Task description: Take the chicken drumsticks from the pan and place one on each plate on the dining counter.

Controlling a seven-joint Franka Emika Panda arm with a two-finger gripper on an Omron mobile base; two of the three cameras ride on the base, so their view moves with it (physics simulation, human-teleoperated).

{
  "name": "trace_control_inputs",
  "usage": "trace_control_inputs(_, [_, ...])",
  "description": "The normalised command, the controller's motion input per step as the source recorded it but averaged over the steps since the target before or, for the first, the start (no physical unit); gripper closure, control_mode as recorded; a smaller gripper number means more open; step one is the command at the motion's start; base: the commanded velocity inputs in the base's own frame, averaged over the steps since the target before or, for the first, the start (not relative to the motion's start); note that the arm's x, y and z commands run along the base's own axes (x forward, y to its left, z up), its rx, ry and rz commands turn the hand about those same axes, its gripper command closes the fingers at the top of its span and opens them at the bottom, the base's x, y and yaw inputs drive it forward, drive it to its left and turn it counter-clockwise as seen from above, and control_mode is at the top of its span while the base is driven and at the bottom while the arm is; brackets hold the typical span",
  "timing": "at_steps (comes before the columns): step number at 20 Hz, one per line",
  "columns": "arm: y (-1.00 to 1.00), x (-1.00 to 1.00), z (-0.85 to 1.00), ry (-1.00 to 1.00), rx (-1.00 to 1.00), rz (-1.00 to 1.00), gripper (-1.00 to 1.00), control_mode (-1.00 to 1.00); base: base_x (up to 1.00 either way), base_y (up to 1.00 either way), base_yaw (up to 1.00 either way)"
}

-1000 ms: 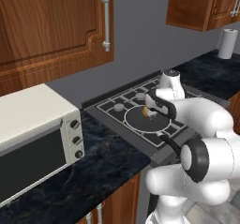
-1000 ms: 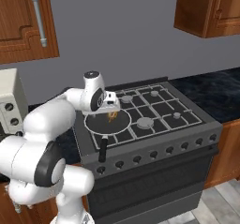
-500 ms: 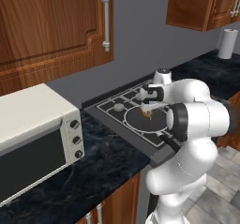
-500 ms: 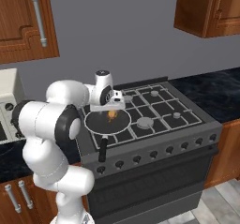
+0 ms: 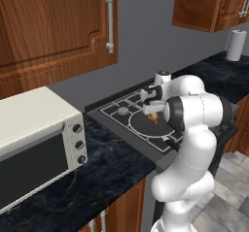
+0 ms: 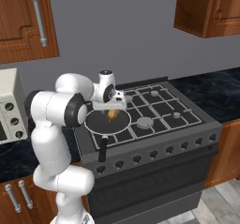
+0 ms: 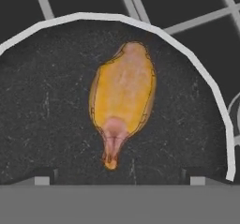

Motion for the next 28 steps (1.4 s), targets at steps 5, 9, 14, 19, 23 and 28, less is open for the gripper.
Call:
trace_control_inputs(5, [0.06,0.24,-0.43,0.00,0.00,-0.11,-1.00,-1.00,0.00,0.00,0.00])
trace_control_inputs(9, [0.06,0.25,-0.37,0.00,0.00,-0.11,-1.00,-1.00,0.00,0.00,0.00])
trace_control_inputs(14, [0.03,0.32,-0.29,0.00,0.00,-0.09,-1.00,-1.00,0.00,0.00,0.00])
trace_control_inputs(19, [0.00,0.15,-0.35,0.00,0.00,-0.08,1.00,-1.00,0.00,0.00,0.00])
trace_control_inputs(23, [0.01,-0.01,-0.34,-0.04,0.00,-0.08,1.00,-1.00,0.00,0.00,0.00])
trace_control_inputs(28, [0.00,-0.47,-0.14,-0.22,0.00,-0.02,1.00,-1.00,0.00,0.00,0.00])
